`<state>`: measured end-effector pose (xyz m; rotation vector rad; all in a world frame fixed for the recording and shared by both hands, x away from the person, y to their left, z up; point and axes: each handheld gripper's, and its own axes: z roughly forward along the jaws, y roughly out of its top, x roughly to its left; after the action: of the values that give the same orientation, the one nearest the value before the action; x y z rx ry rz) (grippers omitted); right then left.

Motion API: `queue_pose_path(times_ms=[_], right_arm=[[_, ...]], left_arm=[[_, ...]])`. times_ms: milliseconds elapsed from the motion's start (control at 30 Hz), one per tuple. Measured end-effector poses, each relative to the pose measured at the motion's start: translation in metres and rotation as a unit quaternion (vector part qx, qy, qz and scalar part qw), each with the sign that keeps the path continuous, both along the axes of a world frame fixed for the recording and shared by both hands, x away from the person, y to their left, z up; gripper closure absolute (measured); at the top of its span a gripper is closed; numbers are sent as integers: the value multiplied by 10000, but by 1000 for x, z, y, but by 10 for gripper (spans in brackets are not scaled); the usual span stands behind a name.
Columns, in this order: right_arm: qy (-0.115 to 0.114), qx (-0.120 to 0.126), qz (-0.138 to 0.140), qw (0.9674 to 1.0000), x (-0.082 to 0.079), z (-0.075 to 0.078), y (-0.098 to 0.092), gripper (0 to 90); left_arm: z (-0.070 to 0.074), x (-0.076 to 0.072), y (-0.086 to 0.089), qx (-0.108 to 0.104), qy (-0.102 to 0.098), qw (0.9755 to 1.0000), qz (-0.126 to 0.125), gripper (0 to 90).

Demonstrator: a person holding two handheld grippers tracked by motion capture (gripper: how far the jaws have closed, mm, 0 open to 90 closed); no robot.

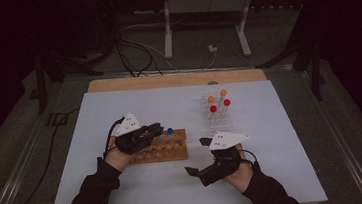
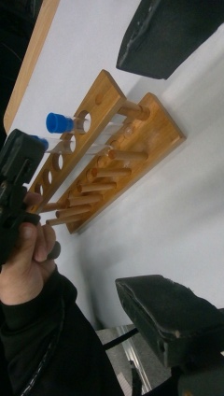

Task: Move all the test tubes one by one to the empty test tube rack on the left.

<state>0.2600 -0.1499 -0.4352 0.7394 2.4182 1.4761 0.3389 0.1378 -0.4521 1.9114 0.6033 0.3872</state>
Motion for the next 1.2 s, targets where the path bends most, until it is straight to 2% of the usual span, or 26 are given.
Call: queue_pose_path(times_ms=[333,500,567,700,767,833,967,1000,1033,1067,1133,1200], right_arm=[[2,13,7,10000,0,1,-1,0],[-23,43,8,10000,0,3,-2,0],[-60,78,-21,9999,1,4,-4,0],[-115,96,-96,9998,4,10,-12,0],[-167,109,-176,9996,7,14,-18,0],[-208,131,-259,9994,10,18,-24,0],[-236,223,-379,9988,19,24,-39,0],[-285,224,-464,9983,22,25,-42,1],[-313,232,-587,9975,24,26,-46,39],[-326,239,-686,9968,26,27,-49,66],[-388,140,-910,9950,31,27,-55,66],[-395,112,-1051,9936,38,27,-60,65]], left_arm=[[-5,1,-1,110,46,9999,-43,769],[-4,2,-1,127,84,9997,-182,750],[-2,0,-2,108,57,9997,-224,657],[5,-5,0,-9,39,9996,-282,550],[9,-9,1,28,-25,9998,-220,469],[13,-13,5,-40,-11,9997,-243,426],[21,-24,11,-164,35,9993,-331,271],[22,-28,13,-207,39,9992,-351,250],[22,-31,14,-183,14,9993,-313,239],[23,-34,15,-210,71,9993,-304,204],[22,-40,17,-249,175,9990,-325,161],[21,-45,18,-209,249,9986,-426,77]])
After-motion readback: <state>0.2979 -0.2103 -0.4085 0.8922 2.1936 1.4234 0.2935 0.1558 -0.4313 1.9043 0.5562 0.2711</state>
